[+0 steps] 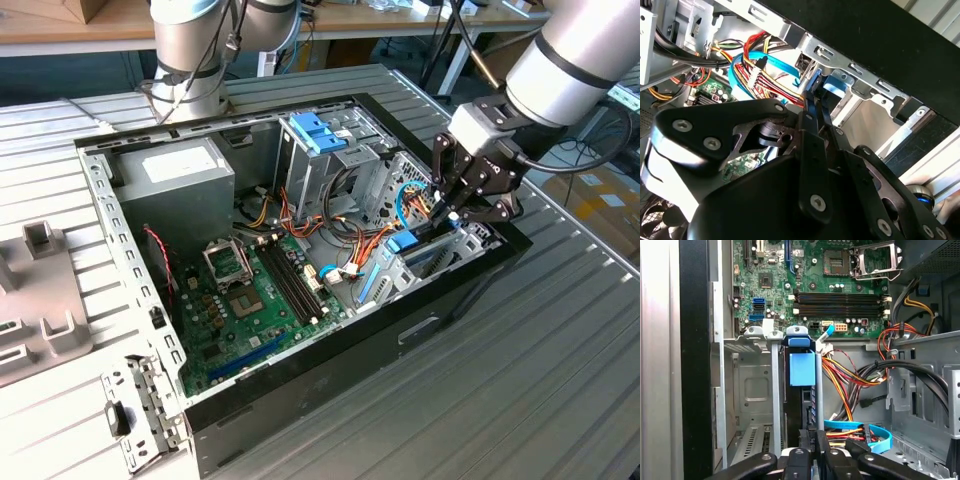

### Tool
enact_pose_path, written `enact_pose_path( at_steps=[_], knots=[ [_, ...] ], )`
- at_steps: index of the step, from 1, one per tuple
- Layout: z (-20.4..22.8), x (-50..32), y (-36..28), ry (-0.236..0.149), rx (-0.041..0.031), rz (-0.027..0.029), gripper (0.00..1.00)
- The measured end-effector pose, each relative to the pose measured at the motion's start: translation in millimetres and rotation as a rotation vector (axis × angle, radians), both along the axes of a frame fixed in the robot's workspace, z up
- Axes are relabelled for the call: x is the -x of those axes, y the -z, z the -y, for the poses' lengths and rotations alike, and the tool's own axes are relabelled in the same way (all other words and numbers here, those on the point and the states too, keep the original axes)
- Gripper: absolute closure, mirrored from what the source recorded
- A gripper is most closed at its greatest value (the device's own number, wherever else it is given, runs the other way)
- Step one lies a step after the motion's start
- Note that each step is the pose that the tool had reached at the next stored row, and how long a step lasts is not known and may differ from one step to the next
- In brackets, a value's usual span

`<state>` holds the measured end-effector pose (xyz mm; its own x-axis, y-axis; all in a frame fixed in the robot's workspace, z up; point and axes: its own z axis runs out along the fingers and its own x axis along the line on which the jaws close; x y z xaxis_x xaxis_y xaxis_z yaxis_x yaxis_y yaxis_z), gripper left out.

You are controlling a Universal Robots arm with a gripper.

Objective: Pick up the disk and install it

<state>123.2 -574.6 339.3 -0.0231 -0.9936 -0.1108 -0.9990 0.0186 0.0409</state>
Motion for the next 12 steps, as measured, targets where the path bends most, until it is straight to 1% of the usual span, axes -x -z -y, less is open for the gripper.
enact_pose_path(
  at_steps=[2,3,5,7,8,9,12],
  knots=[
    [0.0,0.0,0.1,0.0,-0.0002,0.0,0.82],
    [0.1,0.0,0.1,0.0,-0.0001,0.0,0.75],
    [0.2,0.0,-0.1,0.0,0.0,0.0,0.75],
    [0.1,0.0,-3.6,0.0,0.0,0.0,0.75],
    [0.1,0.0,-8.6,0.0,-0.0001,0.0,0.75],
    [0.1,0.0,-11.6,0.0,-0.0005,0.0,0.75],
    [0.1,0.0,-13.1,0.0,-0.0023,0.0,0.75]
  ],
)
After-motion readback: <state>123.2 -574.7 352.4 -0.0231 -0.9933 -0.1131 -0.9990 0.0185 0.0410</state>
